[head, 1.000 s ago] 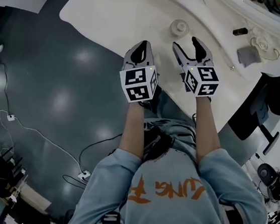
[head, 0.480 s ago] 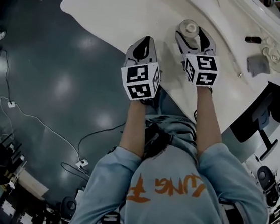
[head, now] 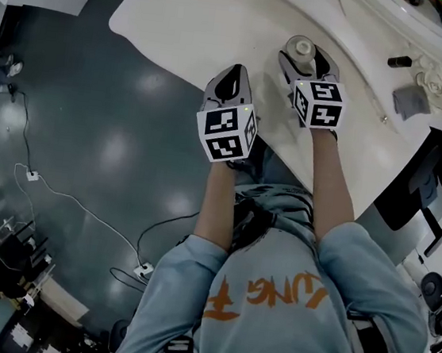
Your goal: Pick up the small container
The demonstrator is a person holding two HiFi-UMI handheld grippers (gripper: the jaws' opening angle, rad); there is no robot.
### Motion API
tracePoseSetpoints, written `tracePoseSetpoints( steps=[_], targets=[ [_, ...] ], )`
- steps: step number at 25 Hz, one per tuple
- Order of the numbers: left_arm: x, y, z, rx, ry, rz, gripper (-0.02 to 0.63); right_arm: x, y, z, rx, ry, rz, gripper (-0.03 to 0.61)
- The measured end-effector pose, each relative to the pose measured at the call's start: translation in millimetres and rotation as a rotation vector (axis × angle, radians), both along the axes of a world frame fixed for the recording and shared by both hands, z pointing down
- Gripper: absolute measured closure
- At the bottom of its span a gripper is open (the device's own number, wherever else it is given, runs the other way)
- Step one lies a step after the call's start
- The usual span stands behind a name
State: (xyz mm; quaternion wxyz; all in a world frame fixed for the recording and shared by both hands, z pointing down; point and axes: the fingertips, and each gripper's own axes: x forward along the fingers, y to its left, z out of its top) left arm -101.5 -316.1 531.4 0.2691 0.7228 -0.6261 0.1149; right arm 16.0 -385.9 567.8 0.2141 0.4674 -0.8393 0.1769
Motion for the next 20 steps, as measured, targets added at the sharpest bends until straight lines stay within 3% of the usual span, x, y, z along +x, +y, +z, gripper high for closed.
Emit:
tracePoseSetpoints(
  steps=[5,7,13,20],
  targets=[
    [-8,2,-14,0.025,0.015,0.002,0.592,-1,9,-12,-0.083,-0.153,0.06,0.258],
    [-9,3,-21,0.038,0.02,0.004,0.592,0,17,-20,-0.077,-0.15,0.063,0.258],
    [-11,2,-50,0.11,0.013,0.034,0.592,4,31,-64,0.003,-0.176,0.097,0.258],
    [-15,-6,-97,0.215,-0.01,0.067,0.592,-2,33,-130,0.141,-0.153,0.059,0.258]
  ],
)
